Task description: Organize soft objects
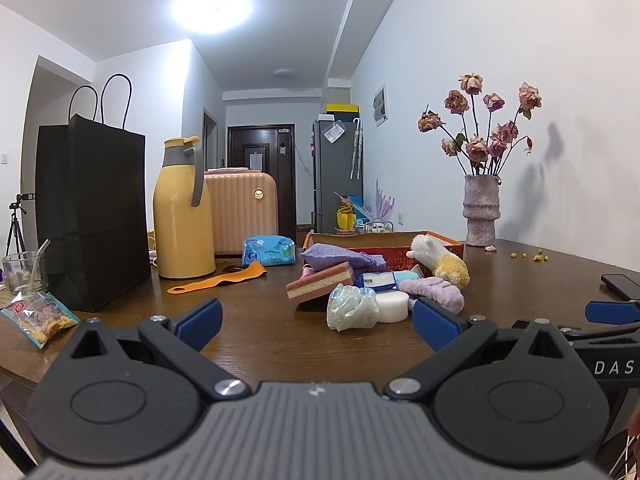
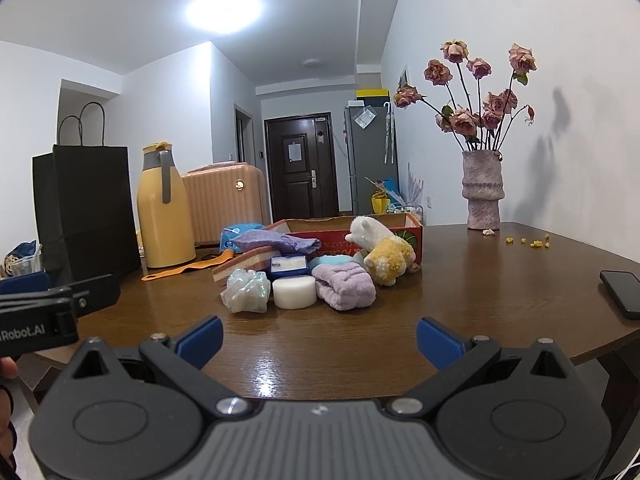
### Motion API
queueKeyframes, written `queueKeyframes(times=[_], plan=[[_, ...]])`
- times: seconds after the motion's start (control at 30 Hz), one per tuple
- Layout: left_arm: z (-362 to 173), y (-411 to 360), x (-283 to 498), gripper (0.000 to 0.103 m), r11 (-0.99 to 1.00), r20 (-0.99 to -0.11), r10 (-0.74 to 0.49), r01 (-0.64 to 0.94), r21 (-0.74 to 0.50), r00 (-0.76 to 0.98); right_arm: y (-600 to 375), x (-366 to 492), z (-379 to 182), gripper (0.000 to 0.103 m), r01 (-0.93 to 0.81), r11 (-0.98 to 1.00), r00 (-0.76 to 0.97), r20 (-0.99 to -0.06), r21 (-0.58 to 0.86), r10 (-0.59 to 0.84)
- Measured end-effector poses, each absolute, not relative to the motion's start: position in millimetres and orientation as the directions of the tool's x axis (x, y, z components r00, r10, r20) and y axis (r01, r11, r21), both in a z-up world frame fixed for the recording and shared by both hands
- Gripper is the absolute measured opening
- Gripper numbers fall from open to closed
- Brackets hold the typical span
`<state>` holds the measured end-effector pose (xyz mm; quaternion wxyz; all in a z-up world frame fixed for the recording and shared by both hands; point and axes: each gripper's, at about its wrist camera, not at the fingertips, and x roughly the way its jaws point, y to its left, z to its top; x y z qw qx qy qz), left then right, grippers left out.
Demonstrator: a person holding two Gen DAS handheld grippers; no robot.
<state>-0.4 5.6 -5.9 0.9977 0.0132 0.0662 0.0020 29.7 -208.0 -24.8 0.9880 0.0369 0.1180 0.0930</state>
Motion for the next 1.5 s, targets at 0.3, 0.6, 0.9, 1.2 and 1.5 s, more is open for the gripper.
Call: queueKeyframes(times=[0.3, 0.6, 0.9, 1.2, 1.5], plan=[[-5.4, 4.9, -0.2, 0.103, 0.999, -0.134, 0.011, -0.007, 0.033, 0.991, -208.2, 29.3, -23.7, 0.103, -0.175, 0.98, 0.956, -0.223, 0.093, 0.192], [-3.5, 3.3, 0.7, 0.103, 0.999, -0.136, 0.009, -0.004, 0.034, 0.991, -208.8, 29.5, -23.5, 0.103, -0.175, 0.98, 0.956, -0.222, 0.093, 0.192], [-2.1, 2.2, -0.1, 0.103, 0.999, -0.136, 0.011, -0.006, 0.035, 0.991, -211.7, 28.9, -21.4, 0.103, -0.169, 0.981, 0.957, -0.221, 0.098, 0.187], [-2.2, 2.4, -0.3, 0.103, 0.999, -0.135, 0.007, -0.003, 0.035, 0.991, -209.7, 29.3, -22.2, 0.103, -0.172, 0.981, 0.957, -0.222, 0.094, 0.189], [-2.8, 2.9, -0.1, 0.103, 0.999, -0.139, 0.007, -0.002, 0.033, 0.99, -209.9, 30.2, -24.1, 0.103, -0.165, 0.982, 0.958, -0.222, 0.095, 0.182]])
